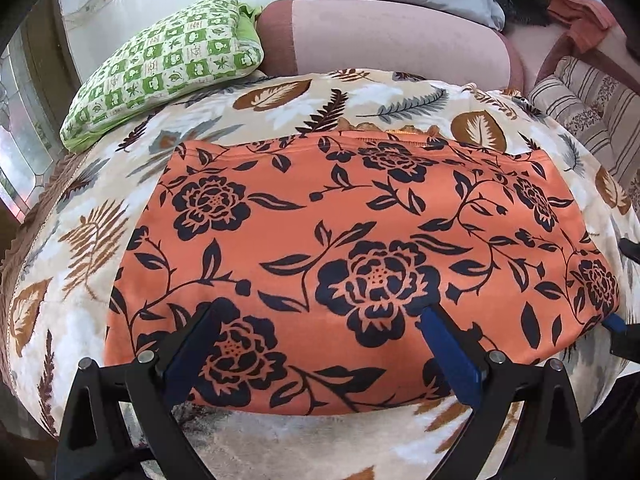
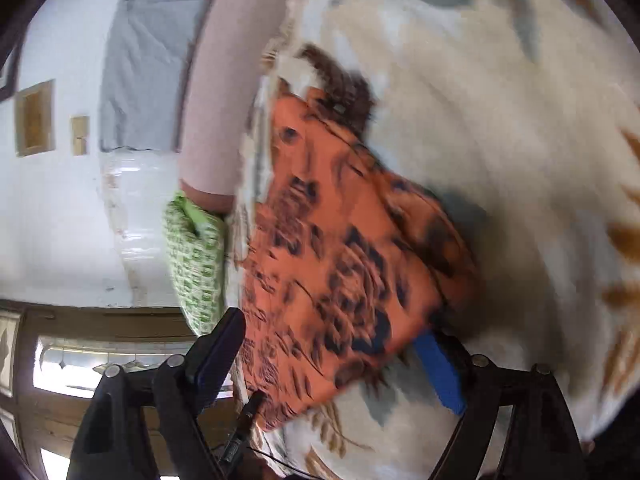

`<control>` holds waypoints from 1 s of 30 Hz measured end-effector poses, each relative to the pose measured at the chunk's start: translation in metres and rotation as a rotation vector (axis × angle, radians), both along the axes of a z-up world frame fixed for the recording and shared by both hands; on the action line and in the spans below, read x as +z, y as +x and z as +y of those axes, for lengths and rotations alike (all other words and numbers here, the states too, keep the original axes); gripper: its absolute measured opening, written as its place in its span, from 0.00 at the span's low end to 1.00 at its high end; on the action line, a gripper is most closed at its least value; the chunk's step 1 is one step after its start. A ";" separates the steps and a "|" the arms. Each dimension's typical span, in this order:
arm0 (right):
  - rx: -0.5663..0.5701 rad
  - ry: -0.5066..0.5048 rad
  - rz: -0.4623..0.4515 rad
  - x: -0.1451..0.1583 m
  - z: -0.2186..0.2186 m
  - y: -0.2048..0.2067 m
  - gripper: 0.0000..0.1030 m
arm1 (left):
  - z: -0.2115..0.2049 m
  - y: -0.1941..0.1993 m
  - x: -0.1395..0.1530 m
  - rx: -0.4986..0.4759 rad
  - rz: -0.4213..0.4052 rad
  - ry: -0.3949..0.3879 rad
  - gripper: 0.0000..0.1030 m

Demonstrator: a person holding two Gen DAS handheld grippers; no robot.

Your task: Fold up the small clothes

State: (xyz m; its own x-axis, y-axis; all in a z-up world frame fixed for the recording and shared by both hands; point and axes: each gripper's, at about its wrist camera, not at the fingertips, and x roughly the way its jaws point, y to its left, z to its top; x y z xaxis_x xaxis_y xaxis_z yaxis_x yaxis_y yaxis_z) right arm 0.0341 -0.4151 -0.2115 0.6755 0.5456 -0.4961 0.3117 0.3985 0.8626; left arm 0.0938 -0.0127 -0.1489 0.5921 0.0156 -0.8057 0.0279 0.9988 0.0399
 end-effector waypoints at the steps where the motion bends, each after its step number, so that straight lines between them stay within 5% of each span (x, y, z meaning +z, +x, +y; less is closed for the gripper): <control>1: -0.002 0.002 0.002 -0.002 -0.001 0.002 0.84 | -0.001 0.000 0.000 -0.001 0.001 0.002 0.97; 10: -0.015 -0.023 0.015 -0.005 0.011 0.015 0.84 | -0.004 0.012 -0.011 -0.004 0.026 0.003 0.97; 14: -0.004 -0.050 0.014 -0.004 0.014 0.020 0.83 | -0.006 0.023 -0.035 -0.005 0.120 0.017 0.97; 16: 0.027 -0.136 0.007 0.007 0.019 0.022 0.71 | -0.005 0.020 -0.028 0.002 0.100 0.007 0.97; 19: 0.032 -0.176 0.017 0.012 0.022 0.023 0.70 | -0.004 0.015 -0.013 -0.001 0.036 -0.016 0.97; 22: 0.013 -0.154 0.050 0.002 0.021 0.026 0.72 | -0.011 0.023 -0.034 -0.009 0.091 0.081 0.98; 24: 0.020 -0.186 0.031 0.003 0.023 0.029 0.72 | -0.010 0.025 -0.042 -0.021 0.100 0.068 1.00; 25: 0.044 -0.227 0.018 0.009 0.027 0.033 0.60 | -0.009 0.025 -0.040 -0.022 0.110 0.056 0.98; 27: 0.089 -0.269 -0.006 0.025 0.039 0.038 0.11 | 0.004 0.019 -0.020 -0.009 0.079 -0.012 0.91; 30: 0.144 -0.402 -0.121 0.082 0.074 0.043 0.11 | 0.038 -0.002 0.016 0.053 -0.031 -0.105 0.91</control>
